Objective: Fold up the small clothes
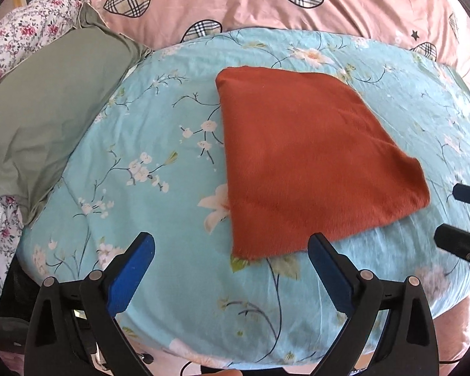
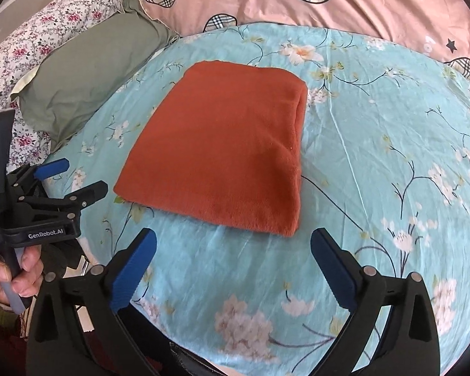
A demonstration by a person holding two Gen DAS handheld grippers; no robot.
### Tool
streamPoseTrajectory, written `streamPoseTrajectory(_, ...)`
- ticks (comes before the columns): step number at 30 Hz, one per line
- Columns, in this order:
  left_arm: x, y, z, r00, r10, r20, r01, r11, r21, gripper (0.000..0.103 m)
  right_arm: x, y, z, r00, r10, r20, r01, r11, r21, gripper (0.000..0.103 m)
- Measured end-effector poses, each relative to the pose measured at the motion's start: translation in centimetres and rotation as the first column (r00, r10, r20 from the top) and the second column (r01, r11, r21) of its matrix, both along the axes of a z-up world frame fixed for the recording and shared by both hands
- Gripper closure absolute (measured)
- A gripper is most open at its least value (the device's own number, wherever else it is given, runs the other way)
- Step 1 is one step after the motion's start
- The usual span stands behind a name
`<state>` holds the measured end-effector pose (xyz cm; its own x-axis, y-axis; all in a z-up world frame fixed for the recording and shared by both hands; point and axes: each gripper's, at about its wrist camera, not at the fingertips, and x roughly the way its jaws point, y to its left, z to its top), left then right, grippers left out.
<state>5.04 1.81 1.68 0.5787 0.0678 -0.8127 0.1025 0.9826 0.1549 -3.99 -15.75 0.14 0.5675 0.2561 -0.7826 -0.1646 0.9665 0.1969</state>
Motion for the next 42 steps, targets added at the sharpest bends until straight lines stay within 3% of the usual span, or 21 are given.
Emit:
streamPoseTrajectory(13, 2.2, -0.6, 0.3, 1.000, 0.010, 0.026, -0.009, 0.999, -0.043, 0.004, 2.8, 0.8, 0.2, 1.000, 0.020, -0.017, -0.020, 1.000, -0.020, 0.002)
streamPoseTrajectory(21, 3.3, -1.0, -0.4, 0.999, 0.016, 0.028, -0.016, 1.000, -0.005, 0.004, 4.3, 0.7, -0.3, 0.999, 0.010, -0.034, -0.011, 1.000, -0.026, 0.001)
streamPoseTrajectory(42, 2.8, -0.8, -0.3, 0.999, 0.012, 0.037, -0.010, 0.999, -0.050, 0.003, 5.1, 0.9, -0.4, 0.999, 0.003, -0.044, -0.003, 1.000, -0.013, 0.001)
